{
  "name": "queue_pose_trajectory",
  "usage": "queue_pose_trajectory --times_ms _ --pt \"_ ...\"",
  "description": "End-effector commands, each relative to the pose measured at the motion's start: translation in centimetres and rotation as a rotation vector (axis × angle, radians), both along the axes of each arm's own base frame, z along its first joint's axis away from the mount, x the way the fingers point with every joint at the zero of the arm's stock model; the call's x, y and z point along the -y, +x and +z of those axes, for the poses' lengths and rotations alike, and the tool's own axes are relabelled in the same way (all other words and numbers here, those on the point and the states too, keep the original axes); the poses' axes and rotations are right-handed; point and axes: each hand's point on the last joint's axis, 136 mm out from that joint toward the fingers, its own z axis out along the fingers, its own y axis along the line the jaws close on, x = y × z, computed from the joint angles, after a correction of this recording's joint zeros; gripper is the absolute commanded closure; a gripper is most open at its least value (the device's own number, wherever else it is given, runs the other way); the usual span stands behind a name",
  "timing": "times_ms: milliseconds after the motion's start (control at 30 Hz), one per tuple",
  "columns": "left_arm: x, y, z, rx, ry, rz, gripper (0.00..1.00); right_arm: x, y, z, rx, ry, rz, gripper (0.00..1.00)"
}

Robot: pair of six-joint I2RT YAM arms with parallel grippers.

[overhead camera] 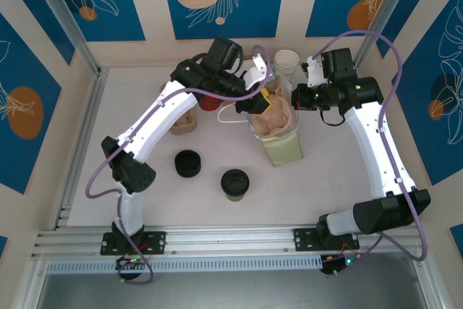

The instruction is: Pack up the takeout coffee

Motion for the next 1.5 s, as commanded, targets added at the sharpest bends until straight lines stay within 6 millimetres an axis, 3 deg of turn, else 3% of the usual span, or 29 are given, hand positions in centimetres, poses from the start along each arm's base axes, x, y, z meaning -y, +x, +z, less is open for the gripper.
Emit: queue_pose_trajectory --times_ms 0,633,867,1033,1133,1267,1467 --pt "0.5 -1.0 -0.9 -0.035 0.015 -0.051 0.70 -0.1 -0.9 -0.1 -0.019 0.021 0.013 1.00" --pt "0.0 2.0 -3.6 -0.036 0.065 -0.004 0.70 -1.4 -2.8 -0.6 -0.034 0.072 0.094 1.00" --pt "0.5 2.0 -3.6 -0.059 0.049 -0.023 0.70 -0.9 -2.2 -0.3 -0.029 0.072 0.052 1.00" --pt "0.7 1.9 -3.6 -0.081 0.038 -0.032 0.70 -0.6 -1.0 -0.1 -0.043 0.097 -0.018 0.89" --pt "0.8 1.9 -4.0 -0.095 0.044 -0.029 0.70 -0.7 -0.6 0.2 -0.059 0.120 -0.045 0.71" --pt "0.8 1.9 -4.4 -0.107 0.054 -0.028 0.70 -0.3 -0.3 1.6 -0.047 0.154 -0.089 0.56" --pt "1.2 2.3 -4.5 -0.117 0.044 -0.013 0.70 1.1 -1.1 4.5 -0.016 0.193 -0.160 0.50"
